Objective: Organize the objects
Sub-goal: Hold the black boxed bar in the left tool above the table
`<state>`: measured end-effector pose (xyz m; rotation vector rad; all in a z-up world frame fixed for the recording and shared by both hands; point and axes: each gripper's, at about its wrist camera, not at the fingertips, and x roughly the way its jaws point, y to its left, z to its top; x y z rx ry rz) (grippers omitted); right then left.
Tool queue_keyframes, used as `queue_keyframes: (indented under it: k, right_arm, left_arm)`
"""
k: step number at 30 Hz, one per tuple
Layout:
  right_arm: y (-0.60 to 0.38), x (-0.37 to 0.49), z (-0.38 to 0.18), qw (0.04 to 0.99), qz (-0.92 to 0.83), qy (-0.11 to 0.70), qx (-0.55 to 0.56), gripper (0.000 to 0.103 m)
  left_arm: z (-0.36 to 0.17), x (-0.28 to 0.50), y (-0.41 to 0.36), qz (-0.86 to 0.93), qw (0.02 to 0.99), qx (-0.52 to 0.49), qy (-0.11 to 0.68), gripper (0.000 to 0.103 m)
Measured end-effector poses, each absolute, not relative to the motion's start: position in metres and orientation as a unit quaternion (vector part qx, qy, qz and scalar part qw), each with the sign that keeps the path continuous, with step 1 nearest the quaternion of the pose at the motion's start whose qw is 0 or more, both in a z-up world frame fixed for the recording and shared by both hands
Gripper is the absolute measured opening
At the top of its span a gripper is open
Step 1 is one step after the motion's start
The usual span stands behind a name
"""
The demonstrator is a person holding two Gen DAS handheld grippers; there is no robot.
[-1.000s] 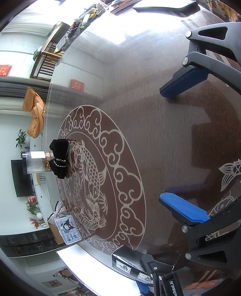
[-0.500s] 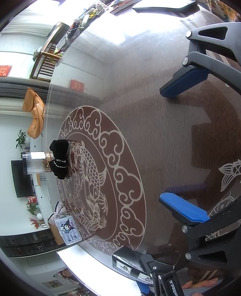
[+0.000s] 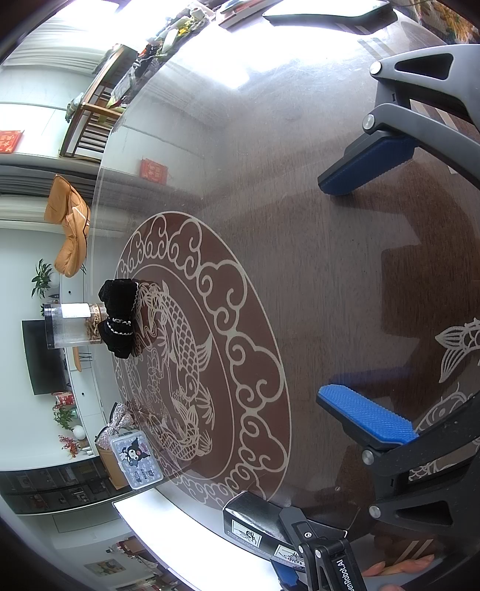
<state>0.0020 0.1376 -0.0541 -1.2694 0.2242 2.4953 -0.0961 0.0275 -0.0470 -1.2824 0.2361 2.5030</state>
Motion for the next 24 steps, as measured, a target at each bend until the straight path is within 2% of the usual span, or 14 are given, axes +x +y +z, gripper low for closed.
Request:
queue_keyframes:
  k: [17,24]
  right_arm:
    - [0.140,-0.001,-0.055,0.165,0.873,0.082,-0.451,0.103]
    - [0.175,-0.068,-0.055,0.116,0.862,0.060,-0.490,0.103]
  left_arm:
    - [-0.047,-0.096,0.028,0.876,0.159,-0.449,0.083,0.103]
    - [-0.047,-0.096,0.028,0.876,0.159,-0.448,0.083,0.103]
